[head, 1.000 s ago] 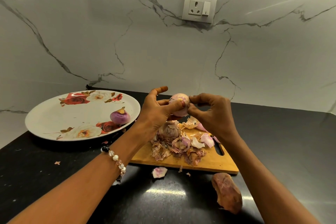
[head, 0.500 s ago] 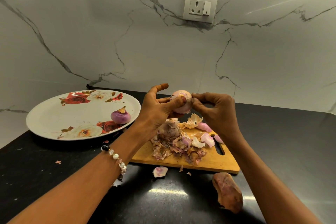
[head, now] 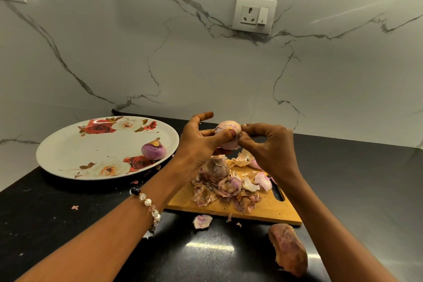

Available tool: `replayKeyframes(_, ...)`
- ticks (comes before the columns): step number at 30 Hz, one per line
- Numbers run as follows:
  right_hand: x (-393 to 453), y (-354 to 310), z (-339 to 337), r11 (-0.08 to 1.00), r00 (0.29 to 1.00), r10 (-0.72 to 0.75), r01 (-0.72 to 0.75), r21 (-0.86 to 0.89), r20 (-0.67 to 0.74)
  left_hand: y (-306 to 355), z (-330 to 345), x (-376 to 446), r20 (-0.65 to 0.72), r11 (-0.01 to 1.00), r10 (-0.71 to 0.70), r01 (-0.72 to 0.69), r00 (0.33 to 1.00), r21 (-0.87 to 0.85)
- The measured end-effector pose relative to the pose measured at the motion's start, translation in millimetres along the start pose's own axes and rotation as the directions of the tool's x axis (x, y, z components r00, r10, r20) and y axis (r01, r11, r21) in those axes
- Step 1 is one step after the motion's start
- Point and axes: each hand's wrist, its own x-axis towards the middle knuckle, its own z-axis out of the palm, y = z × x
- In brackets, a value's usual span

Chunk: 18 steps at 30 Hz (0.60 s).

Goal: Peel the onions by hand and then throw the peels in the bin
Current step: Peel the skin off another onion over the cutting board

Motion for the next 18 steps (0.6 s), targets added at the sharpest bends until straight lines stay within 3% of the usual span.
replayKeyframes(18, 0.4, -2.8, -0.4, 1.000, 1.000, 0.019, -0.019, -0.005, 0.000, -3.1, 2.2, -0.3, -0.014, 1.000, -0.024, 0.024, 1.000, -0.012)
